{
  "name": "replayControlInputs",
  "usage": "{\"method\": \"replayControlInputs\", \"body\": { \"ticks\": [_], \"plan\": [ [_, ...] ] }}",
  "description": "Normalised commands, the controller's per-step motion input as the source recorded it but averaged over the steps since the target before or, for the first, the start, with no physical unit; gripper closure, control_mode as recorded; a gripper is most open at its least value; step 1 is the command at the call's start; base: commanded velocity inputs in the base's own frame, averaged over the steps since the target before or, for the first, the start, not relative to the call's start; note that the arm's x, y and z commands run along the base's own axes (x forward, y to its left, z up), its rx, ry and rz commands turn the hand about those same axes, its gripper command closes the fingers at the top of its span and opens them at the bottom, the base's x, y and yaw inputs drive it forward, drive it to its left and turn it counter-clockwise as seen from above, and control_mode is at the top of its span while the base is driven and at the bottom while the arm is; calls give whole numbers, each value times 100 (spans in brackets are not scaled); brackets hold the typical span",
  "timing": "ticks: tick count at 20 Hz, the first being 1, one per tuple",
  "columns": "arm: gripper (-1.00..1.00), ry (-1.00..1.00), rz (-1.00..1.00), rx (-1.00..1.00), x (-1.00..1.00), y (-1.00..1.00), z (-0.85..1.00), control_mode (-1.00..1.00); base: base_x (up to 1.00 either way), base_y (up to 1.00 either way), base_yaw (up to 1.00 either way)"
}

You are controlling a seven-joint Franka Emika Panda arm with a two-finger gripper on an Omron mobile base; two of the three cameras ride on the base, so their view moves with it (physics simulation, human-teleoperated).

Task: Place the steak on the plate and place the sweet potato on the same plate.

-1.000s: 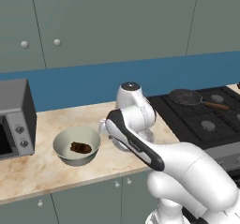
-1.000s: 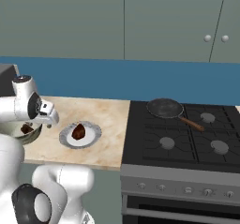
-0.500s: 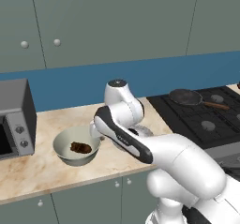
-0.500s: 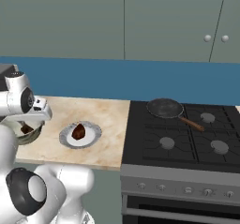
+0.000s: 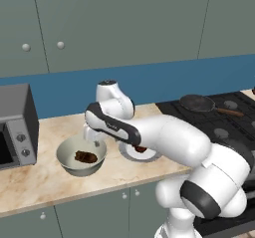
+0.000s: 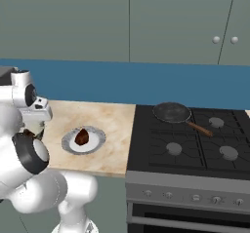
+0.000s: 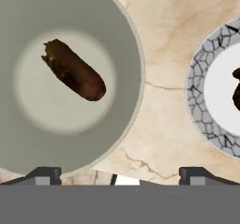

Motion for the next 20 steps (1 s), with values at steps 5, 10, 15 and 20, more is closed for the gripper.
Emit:
{"method": "replayControlInputs", "body": {
  "ticks": [5, 10, 15, 20],
  "plan": [
    [-100, 13, 14, -1, 0, 30, 1, -100, 0, 0, 0],
    [-100, 3, 6, 0, 33, 32, -41, -100, 0, 0, 0],
    [-100, -6, 0, 0, 16, 38, -18, -100, 0, 0, 0],
    [-100, -5, 2, 0, 6, 29, -2, -100, 0, 0, 0]
  ]
}}
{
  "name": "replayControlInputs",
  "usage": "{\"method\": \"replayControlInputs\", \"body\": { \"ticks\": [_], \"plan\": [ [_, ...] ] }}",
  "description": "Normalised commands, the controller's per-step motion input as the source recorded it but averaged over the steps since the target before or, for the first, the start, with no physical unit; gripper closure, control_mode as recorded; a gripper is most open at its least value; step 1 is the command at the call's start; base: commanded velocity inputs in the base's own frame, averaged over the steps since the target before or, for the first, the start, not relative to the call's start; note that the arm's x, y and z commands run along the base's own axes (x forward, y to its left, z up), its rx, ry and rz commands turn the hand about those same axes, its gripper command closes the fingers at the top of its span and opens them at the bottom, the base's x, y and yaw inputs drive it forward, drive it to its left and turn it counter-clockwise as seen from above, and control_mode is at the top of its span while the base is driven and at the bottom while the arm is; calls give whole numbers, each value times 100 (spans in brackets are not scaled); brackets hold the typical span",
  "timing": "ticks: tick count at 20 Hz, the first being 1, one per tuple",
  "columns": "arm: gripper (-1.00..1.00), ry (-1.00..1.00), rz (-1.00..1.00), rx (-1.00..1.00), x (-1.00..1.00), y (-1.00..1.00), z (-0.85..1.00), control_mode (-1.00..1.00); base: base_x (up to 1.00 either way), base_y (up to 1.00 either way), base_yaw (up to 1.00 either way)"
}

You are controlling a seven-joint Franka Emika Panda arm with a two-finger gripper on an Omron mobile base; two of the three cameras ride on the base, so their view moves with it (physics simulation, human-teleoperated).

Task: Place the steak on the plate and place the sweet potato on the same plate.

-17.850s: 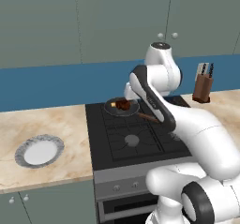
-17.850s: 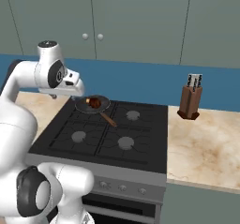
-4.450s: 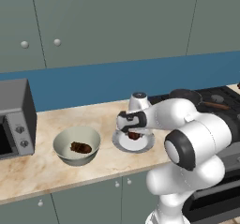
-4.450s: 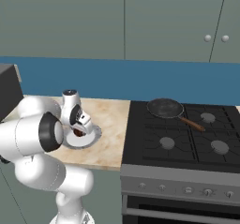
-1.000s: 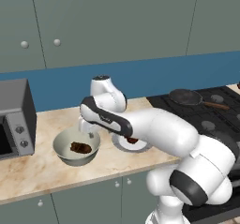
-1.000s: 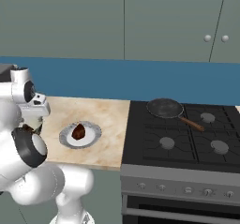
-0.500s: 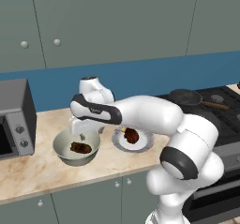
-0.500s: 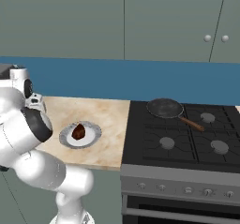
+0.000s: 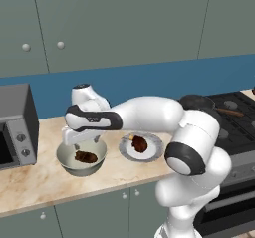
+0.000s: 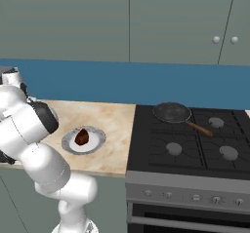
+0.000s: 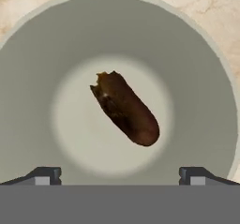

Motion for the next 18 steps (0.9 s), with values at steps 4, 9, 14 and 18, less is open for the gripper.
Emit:
{"method": "replayControlInputs", "body": {
  "ticks": [4, 9, 14, 18],
  "plan": [
    [-100, -2, 1, 0, 24, 6, -7, -100, 0, 0, 0],
    [-100, -9, 0, 0, 34, 0, -19, -100, 0, 0, 0],
    [-100, -4, 0, 0, 5, 3, -8, -100, 0, 0, 0],
    [-100, 0, 12, 0, -22, 8, 0, -100, 0, 0, 0]
  ]
}}
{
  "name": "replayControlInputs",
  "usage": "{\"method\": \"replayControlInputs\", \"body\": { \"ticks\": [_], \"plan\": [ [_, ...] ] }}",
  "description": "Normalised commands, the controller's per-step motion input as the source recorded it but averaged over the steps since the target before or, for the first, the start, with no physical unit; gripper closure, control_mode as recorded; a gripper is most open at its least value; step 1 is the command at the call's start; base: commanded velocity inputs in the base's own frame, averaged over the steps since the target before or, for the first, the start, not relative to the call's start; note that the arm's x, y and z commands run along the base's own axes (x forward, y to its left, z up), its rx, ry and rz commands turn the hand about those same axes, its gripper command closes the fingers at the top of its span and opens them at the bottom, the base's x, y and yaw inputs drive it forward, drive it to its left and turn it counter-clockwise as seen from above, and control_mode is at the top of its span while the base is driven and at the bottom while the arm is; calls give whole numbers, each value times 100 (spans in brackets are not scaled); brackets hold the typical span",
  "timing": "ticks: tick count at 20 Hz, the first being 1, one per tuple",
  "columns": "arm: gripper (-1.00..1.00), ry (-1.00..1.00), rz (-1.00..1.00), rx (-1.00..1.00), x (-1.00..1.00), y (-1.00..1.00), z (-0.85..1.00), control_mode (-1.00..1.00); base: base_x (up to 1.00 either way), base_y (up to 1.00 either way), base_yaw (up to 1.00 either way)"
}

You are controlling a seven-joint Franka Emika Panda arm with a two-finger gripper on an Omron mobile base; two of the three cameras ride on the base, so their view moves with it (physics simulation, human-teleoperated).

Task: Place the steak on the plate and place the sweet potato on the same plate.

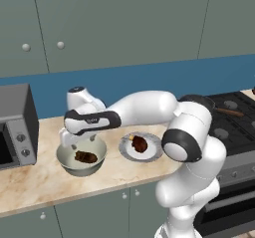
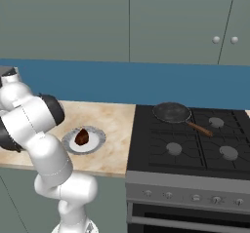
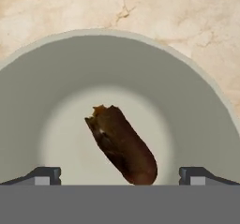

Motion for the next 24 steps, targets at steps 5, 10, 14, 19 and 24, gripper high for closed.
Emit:
{"method": "replayControlInputs", "body": {
  "ticks": [5, 10, 14, 19, 24],
  "plan": [
    [-100, 0, 25, 0, -5, -1, -2, -100, 0, 0, 0],
    [-100, 0, 29, 0, 0, -2, -8, -100, 0, 0, 0],
    [-100, 0, 22, 0, 0, 0, -7, -100, 0, 0, 0],
    [-100, 2, 16, 0, 1, 0, -14, -100, 0, 0, 0],
    [-100, 8, 0, 0, 6, 0, -15, -100, 0, 0, 0]
  ]
}}
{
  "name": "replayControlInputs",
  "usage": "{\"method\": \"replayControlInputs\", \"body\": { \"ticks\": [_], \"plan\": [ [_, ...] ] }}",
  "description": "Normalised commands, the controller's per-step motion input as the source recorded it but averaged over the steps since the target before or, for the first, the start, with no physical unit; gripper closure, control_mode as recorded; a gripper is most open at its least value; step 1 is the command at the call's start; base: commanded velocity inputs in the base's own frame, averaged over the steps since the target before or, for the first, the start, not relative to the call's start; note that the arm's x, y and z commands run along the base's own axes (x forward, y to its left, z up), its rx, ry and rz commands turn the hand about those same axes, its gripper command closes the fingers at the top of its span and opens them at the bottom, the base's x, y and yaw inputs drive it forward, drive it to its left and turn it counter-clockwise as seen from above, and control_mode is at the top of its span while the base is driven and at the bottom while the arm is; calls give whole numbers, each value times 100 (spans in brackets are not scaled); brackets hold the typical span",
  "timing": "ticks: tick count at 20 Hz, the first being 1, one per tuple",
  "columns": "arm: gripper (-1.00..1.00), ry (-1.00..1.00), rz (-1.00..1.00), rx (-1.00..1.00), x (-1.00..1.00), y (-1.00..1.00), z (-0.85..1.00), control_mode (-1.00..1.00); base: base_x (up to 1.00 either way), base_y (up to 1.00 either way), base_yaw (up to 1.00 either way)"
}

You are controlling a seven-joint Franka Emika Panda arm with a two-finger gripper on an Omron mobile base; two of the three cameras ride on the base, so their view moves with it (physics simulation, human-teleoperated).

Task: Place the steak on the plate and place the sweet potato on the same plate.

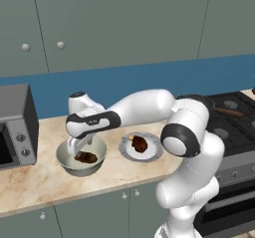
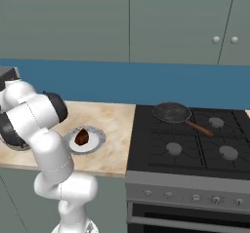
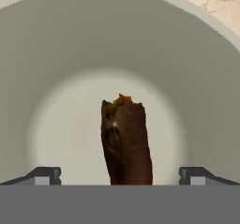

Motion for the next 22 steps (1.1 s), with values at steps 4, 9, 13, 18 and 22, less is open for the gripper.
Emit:
{"method": "replayControlInputs", "body": {
  "ticks": [4, 9, 13, 18, 22],
  "plan": [
    [-100, 3, 0, 0, 0, 7, -16, -100, 0, 0, 0],
    [-100, 0, 0, 0, 0, 10, -30, -100, 0, 0, 0],
    [-100, 0, 0, 0, 8, 1, -33, -100, 0, 0, 0],
    [-100, 0, 0, 0, 1, 0, -3, -100, 0, 0, 0],
    [-100, 0, 0, 0, 0, 0, 0, -100, 0, 0, 0]
  ]
}}
